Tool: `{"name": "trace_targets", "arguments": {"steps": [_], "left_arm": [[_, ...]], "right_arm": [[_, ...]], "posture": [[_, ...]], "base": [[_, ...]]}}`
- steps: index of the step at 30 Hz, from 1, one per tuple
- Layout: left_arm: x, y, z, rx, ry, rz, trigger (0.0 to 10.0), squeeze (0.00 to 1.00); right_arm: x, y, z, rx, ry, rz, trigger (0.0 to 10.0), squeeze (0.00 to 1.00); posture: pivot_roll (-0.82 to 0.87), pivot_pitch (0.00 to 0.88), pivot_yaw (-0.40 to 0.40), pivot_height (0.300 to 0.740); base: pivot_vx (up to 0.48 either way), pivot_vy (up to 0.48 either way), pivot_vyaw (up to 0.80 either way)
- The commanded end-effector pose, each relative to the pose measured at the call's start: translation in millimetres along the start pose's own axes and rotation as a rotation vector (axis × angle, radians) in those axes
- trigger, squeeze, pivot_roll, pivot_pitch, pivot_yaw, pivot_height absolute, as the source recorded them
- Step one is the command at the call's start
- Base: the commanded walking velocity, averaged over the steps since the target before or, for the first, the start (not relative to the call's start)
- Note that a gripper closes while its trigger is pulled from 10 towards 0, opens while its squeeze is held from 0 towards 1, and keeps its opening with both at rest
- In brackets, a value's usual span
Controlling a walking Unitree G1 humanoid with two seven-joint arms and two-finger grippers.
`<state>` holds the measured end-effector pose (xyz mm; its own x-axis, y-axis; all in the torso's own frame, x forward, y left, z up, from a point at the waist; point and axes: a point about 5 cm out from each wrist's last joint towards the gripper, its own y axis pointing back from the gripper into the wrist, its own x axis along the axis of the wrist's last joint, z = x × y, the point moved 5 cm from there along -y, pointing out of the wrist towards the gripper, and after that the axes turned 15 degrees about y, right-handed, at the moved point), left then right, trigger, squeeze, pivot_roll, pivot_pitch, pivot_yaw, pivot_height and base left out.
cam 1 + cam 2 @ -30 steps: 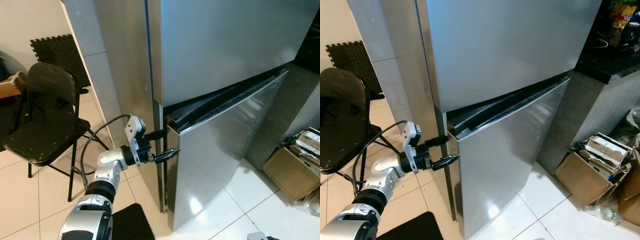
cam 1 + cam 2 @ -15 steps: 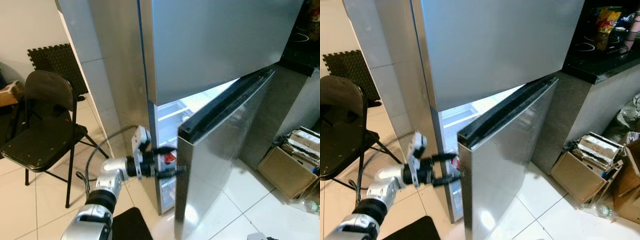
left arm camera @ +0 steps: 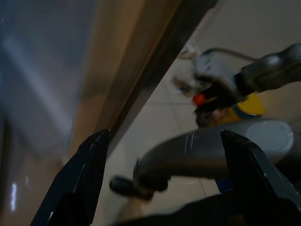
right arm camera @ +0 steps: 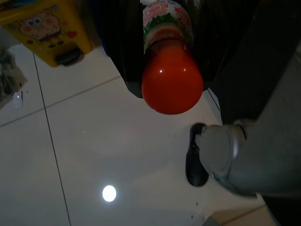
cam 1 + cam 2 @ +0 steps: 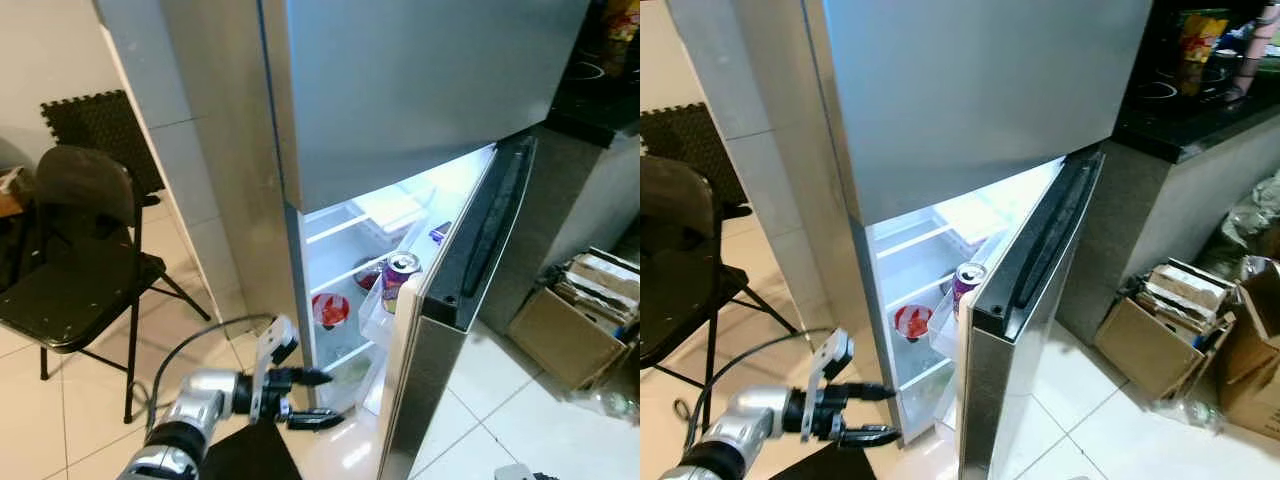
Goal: Restocking fridge
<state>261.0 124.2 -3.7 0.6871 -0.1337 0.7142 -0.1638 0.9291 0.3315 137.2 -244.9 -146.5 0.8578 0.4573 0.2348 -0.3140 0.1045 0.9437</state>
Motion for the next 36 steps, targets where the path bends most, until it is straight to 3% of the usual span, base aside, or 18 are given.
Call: {"name": "trace_targets", "arguments": {"steps": [1, 9, 10, 12, 13, 15, 16, 17, 19, 24, 31, 36], "left_arm": [[-18, 10.5, -22.4, 0.213, 0.035, -0.025, 10.0, 0.0], [-60, 11.7, -39.6, 0.466, 0.155, -0.035, 10.0, 0.0], [-75, 13.7, -44.0, 0.559, 0.227, -0.021, 10.0, 0.0], [-83, 16.0, -46.9, 0.615, 0.242, -0.026, 10.0, 0.0], [-83, 16.0, -46.9, 0.615, 0.242, -0.026, 10.0, 0.0], [-102, 20.4, -48.2, 0.704, 0.346, 0.002, 10.0, 0.0], [-102, 20.4, -48.2, 0.704, 0.346, 0.002, 10.0, 0.0], [-123, 25.6, -47.4, 0.787, 0.432, -0.001, 10.0, 0.0], [-129, 27.2, -47.1, 0.81, 0.451, -0.006, 10.0, 0.0], [-169, 43.2, -39.8, 0.951, 0.57, -0.036, 10.0, 0.0], [-173, 47.9, -41.0, 1.009, 0.6, -0.001, 10.0, 0.0], [-168, 50.9, -46.1, 1.057, 0.56, -0.007, 10.0, 0.0]], "right_arm": [[1, 0.0, 0.5, 0.003, 0.011, 0.0, 10.0, 0.0], [-3, 0.0, -0.7, 0.003, 0.027, -0.024, 10.0, 0.0], [-3, -0.1, -1.9, 0.005, 0.025, -0.023, 10.0, 0.0], [-3, -0.2, -2.6, 0.006, 0.019, -0.022, 10.0, 0.0], [-3, -0.2, -2.6, 0.006, 0.019, -0.022, 10.0, 0.0], [-1, -0.5, -4.1, 0.007, 0.018, -0.02, 10.0, 0.0], [-1, -0.5, -4.1, 0.007, 0.018, -0.02, 10.0, 0.0], [0, -0.8, -5.1, 0.009, 0.023, -0.027, 10.0, 0.0], [0, -0.8, -5.3, 0.009, 0.024, -0.029, 10.0, 0.0], [1, -1.1, -7.6, 0.019, 0.038, -0.037, 10.0, 0.0], [-1, -0.9, -7.4, 0.021, 0.042, -0.044, 10.0, 0.0], [-2, -0.7, -6.8, 0.023, 0.041, -0.048, 10.0, 0.0]], "posture": [[-0.03, 0.0, -0.014, 0.74], [-0.03, 0.0, -0.013, 0.74], [-0.03, 0.0, -0.015, 0.74], [-0.03, 0.0, -0.014, 0.74], [-0.03, 0.0, -0.014, 0.74], [-0.03, 0.0, -0.017, 0.74], [-0.03, 0.0, -0.017, 0.74], [-0.03, 0.0, -0.017, 0.74], [-0.03, 0.0, -0.019, 0.74], [-0.03, 0.0, -0.022, 0.74], [-0.03, 0.0, -0.025, 0.74], [-0.03, 0.0, -0.022, 0.74]], "base": [[0.0, 0.0, 0.0], [0.0, 0.0, 0.0], [0.0, 0.0, 0.0], [0.0, 0.0, 0.0], [0.0, 0.0, 0.0], [0.0, 0.0, 0.0], [0.0, 0.0, 0.0], [0.0, 0.0, 0.0], [0.0, 0.0, 0.0], [0.0, 0.0, -0.8], [0.0, 0.0, -0.8], [0.0, 0.0, -0.8]]}}
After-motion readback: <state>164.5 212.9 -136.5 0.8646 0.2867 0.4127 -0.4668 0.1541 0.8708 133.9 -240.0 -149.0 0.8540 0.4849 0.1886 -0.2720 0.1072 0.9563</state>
